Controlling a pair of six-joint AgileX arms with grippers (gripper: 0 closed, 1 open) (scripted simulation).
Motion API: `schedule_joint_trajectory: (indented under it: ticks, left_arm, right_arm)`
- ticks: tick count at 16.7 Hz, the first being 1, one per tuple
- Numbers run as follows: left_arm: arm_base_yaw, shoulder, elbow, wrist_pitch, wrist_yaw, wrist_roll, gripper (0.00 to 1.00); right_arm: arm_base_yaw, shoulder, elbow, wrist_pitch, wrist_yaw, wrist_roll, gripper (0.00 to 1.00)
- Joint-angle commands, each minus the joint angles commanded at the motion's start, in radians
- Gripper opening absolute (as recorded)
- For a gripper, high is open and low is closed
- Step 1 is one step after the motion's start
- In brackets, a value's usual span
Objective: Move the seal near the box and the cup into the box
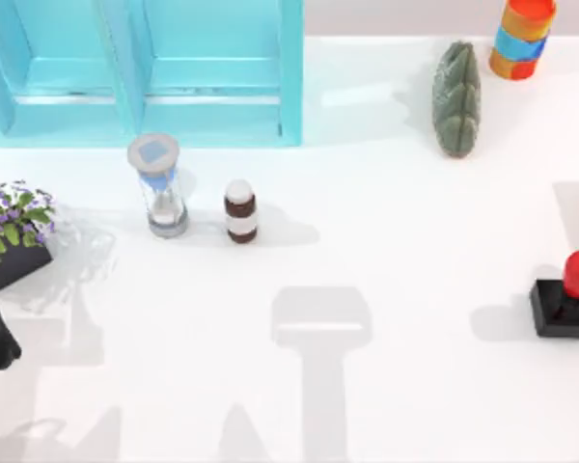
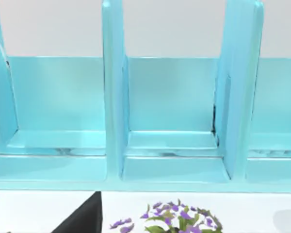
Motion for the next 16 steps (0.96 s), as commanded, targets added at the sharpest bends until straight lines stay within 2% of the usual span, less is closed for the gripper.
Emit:
schedule_joint_trajectory:
  ticks: [4,8,13,16]
  left_arm:
    - [0.0,0.0,0.0,0.0,0.0,0.0,1.0]
    - [0.0,0.0,0.0,0.0,0.0,0.0,1.0]
    - [0.0,0.0,0.0,0.0,0.0,0.0,1.0]
    - [0.0,0.0,0.0,0.0,0.0,0.0,1.0]
  right_arm:
    - [-0.006,-0.024,0.139,-0.028,-0.041,-0.01,1.0]
    - [-0.004,-0.04,0.262,-0.157,-0.033,-0.005,1.0]
    - [-0.006,-0.051,0.29,-0.364,0.022,0.007,1.0]
    - [-0.01,-0.051,0.281,-0.399,0.035,0.006,1.0]
